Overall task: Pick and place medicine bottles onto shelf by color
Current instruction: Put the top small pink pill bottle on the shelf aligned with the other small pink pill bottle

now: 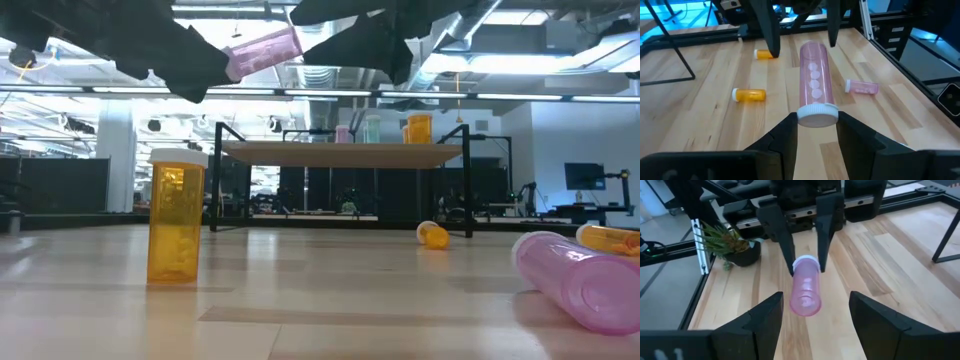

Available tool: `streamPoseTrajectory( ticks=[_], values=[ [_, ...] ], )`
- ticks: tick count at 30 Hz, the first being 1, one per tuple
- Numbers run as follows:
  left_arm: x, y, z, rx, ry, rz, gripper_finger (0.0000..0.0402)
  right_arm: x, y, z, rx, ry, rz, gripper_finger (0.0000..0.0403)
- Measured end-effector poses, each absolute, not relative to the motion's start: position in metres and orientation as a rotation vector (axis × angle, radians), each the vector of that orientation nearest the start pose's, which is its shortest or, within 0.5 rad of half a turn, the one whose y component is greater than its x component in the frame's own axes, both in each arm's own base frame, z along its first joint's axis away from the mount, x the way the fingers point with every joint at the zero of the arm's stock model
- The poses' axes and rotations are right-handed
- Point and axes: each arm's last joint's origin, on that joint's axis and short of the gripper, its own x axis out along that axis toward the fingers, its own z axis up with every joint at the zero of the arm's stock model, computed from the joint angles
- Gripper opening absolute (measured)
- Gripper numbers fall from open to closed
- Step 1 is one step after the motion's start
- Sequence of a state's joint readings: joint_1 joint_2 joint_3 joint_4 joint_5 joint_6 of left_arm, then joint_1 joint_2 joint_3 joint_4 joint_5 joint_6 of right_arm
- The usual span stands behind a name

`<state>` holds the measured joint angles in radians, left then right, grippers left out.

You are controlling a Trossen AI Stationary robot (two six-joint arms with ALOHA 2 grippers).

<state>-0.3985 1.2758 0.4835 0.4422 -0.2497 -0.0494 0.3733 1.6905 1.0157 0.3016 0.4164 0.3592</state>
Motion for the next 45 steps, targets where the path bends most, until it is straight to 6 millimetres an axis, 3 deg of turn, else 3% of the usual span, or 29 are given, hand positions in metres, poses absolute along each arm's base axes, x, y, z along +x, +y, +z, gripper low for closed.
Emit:
streamPoseTrajectory(
  ticks=[20,31,45],
  values=[
    [0.232,-0.09,0.193,0.05,0.31,-0.141,0.0111,0.346,0.13,0.228,0.148,0.298,-0.068,0.0251],
    [0.232,-0.09,0.192,0.046,0.323,-0.147,0.0111,0.371,0.14,0.217,0.084,0.371,-0.1,0.025],
    [0.231,-0.092,0.192,0.049,0.331,-0.171,0.0111,0.374,0.137,0.22,0.084,0.383,-0.114,0.025]
  ],
)
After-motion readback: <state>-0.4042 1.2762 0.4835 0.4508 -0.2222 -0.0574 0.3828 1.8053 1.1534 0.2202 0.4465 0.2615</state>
